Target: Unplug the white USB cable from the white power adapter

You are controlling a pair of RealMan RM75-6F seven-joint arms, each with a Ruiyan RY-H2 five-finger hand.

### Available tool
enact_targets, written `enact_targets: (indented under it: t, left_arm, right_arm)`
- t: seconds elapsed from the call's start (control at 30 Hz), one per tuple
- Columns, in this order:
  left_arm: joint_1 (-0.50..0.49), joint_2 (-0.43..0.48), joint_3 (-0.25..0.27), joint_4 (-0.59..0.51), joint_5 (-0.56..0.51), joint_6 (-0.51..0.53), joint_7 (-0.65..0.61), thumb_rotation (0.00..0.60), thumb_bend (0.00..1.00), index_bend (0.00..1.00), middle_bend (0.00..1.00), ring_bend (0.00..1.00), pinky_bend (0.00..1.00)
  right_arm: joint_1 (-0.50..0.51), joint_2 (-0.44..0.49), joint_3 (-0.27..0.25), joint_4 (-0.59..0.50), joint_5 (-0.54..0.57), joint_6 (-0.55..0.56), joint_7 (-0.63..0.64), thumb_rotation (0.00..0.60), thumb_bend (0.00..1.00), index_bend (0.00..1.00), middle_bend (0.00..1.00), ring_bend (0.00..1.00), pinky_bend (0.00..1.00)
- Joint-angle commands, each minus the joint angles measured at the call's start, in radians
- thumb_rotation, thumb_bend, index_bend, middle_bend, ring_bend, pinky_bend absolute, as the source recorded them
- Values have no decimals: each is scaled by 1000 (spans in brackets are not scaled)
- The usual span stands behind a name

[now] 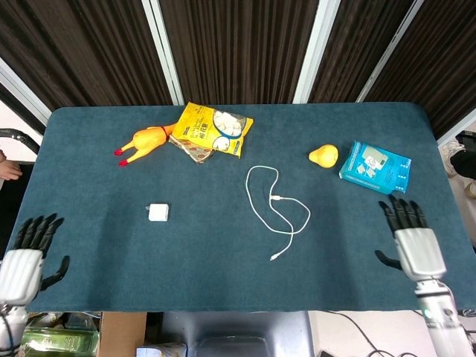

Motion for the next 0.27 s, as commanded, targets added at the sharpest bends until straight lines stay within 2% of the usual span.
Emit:
enact_targets:
  t: [0.03,0.27]
  left_arm:
    - [12,51,34,-46,-1,-48,8,600,437,72,41,0,3]
    - [14,78,24,-69,-41,-106,19,600,435,72,42,0,3]
  right_arm:
    - [-48,-11,0,18,-39,57,6,600,293,0,0,0,0]
    - [-48,-3,11,24,-29,3,13,600,293,0,0,0,0]
